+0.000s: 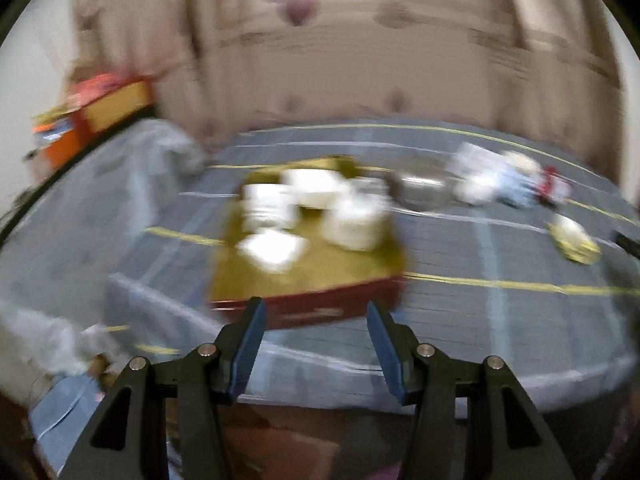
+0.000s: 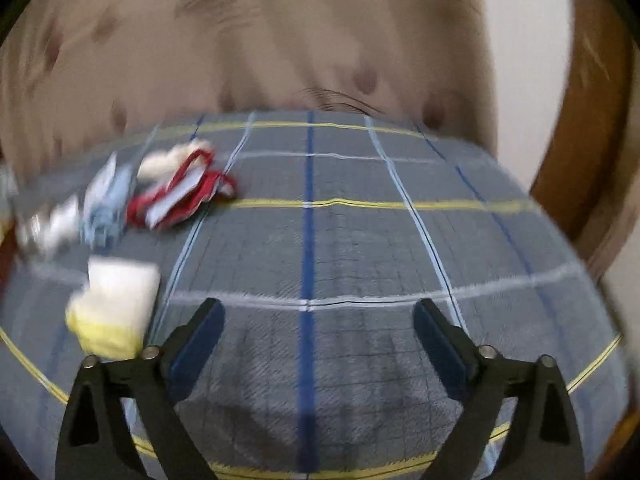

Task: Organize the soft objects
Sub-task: 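Grasp the yellow-edged white cloth with the left tool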

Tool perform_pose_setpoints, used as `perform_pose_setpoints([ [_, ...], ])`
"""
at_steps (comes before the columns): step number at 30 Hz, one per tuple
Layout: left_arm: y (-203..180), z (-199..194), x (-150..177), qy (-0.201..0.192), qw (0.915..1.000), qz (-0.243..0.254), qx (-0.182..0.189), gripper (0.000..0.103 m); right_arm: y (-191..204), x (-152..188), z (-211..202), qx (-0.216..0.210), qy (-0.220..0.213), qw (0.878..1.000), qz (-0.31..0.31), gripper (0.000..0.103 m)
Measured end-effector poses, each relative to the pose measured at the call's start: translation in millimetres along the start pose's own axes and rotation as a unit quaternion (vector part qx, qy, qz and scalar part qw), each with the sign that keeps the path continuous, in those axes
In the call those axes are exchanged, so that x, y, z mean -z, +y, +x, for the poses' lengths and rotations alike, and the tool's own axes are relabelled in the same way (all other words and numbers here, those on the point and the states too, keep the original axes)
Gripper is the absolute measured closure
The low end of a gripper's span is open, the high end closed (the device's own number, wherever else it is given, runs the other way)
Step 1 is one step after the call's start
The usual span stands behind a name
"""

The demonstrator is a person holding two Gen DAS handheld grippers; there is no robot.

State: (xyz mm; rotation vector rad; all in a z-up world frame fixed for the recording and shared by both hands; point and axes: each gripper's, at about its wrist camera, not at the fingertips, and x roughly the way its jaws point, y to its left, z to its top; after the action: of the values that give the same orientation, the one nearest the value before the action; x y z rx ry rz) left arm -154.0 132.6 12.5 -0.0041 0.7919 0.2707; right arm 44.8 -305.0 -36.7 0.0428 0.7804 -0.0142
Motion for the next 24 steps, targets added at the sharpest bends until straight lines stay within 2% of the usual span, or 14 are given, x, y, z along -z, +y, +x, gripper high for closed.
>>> perform_pose_setpoints([
  [3,-38.1,7.9,-12.0,0.025,0.9955,0.016,0.090,0.050,-16.1,-1.7,6.2,-0.026,0.011,0.999,0.045,0.005],
  [6,-82.2,26.6,-30.9,0.068,0.9804,0.028,0.183,0.050,-16.7,2.2,4.8,-0.048,0.013,0.998,0.048,0.004],
  [9,-127.2,56.1,-52.2,0.120,0.9585,0.021,0.258,0.050,-13.1,4.0,2.8,-0.057,0.013,0.997,0.041,0.004],
  [12,-160.8,91.5,-75.0,0.174,0.9301,-0.015,0.323,0.050,-14.0,7.5,-1.5,-0.074,0.000,0.996,0.044,0.004],
  [16,-197.5,135.2,-98.5,0.227,0.9061,-0.047,0.354,0.050,-19.4,7.9,-4.9,-0.096,-0.011,0.994,0.055,0.004],
  [22,-232.6,169.2,-107.4,0.271,0.8946,-0.063,0.350,0.050,-17.9,6.1,-3.9,-0.122,-0.010,0.991,0.050,0.004],
  [24,-239.8,172.1,-108.1,0.276,0.8933,-0.063,0.349,0.050,-17.7,6.1,-5.0,-0.128,-0.012,0.990,0.049,0.004],
])
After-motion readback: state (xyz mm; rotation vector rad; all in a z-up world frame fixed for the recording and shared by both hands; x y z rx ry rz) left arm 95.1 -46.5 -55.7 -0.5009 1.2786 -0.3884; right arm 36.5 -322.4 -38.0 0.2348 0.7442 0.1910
